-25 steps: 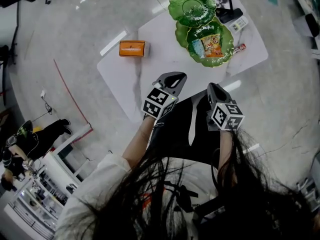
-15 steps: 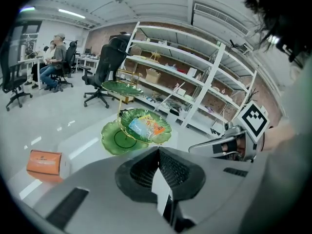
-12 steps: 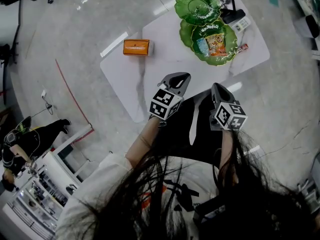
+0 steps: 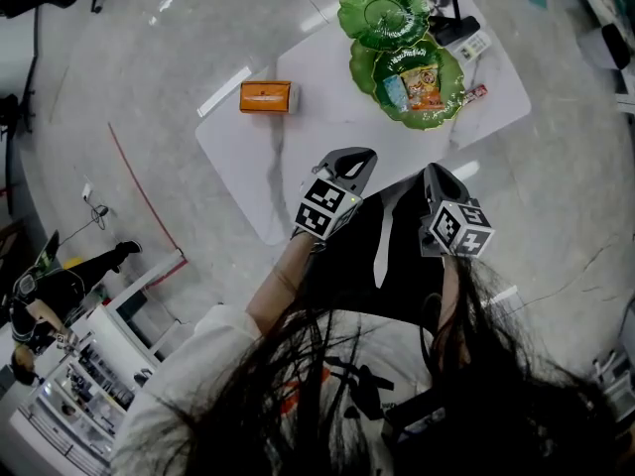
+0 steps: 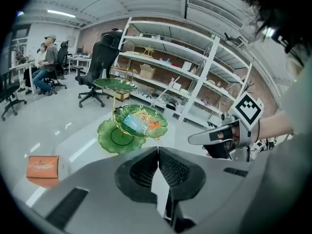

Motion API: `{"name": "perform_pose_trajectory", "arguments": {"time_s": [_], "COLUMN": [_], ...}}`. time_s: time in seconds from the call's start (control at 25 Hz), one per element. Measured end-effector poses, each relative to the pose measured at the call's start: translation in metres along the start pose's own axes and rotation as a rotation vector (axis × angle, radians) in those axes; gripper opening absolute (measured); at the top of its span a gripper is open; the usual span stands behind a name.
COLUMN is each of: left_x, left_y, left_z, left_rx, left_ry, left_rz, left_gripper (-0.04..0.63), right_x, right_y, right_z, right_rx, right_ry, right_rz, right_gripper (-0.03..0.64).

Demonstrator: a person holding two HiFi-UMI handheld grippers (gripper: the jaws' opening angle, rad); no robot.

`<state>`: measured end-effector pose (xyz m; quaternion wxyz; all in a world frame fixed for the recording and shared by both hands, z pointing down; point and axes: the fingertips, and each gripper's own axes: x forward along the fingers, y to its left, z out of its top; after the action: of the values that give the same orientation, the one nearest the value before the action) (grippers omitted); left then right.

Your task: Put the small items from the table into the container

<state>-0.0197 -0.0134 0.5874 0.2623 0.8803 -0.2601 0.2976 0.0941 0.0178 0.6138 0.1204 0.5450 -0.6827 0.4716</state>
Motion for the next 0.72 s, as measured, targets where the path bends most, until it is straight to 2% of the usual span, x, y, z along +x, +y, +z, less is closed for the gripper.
{"name": "perform_pose_trajectory", "arguments": {"time_s": [0.32, 0.72], "left_x": [0.027, 0.056], "left_y": [-0.003, 0.007], "left_z": [-0.012, -0.023], "left_rx": [-0.016, -0.053], "left_ry": [0.051, 0.088], "left_rz": [-0.006, 0.040], "left_gripper": [0.011, 0.011], "right_x": [0.013, 0.049], "right_y": [-0.051, -0.128], "right_z": [0.015, 0.047], "right_rx": [-0.022, -0.026], "right_ry": [0.021, 0.058], "right_rz": [-0.041, -0.093], "right_gripper": [0.015, 0.017]}}
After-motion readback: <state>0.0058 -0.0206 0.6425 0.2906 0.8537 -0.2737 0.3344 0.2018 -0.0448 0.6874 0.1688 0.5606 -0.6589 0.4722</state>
